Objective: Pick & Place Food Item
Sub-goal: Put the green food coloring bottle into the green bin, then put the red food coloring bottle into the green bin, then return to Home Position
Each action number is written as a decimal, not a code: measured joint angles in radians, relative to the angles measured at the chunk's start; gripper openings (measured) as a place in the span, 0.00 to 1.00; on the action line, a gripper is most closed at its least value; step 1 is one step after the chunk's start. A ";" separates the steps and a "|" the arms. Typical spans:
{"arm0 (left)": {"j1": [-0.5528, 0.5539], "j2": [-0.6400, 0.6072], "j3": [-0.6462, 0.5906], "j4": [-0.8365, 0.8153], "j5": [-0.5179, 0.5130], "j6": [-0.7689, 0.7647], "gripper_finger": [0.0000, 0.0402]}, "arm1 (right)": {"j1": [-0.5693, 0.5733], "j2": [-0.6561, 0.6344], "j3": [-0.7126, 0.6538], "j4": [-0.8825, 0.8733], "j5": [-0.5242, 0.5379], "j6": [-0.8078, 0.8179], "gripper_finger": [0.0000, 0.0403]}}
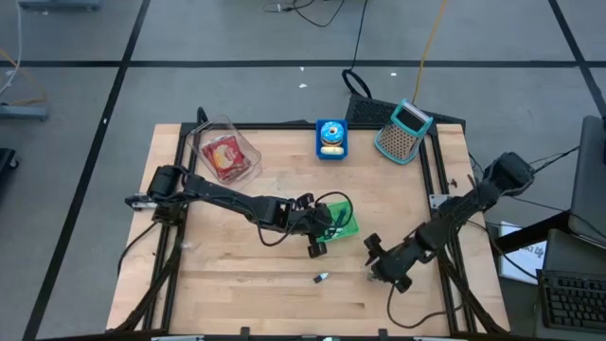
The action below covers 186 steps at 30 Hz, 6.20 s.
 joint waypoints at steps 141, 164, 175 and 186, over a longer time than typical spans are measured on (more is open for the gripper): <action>-0.122 -0.108 0.000 0.000 -0.210 -0.032 0.09 | -0.219 0.423 0.273 0.464 -0.150 -0.006 0.10; -0.169 -0.424 0.001 -0.224 -0.109 0.128 0.09 | -0.485 -0.032 0.084 0.112 -0.016 -0.015 0.14; -0.168 -0.464 -0.042 -0.258 -0.142 0.102 0.09 | -0.567 -0.061 -0.029 0.265 -0.019 0.155 0.21; -0.176 -0.737 -0.414 0.047 -0.158 0.109 0.09 | -0.563 -0.184 -0.028 0.246 -0.023 0.154 0.23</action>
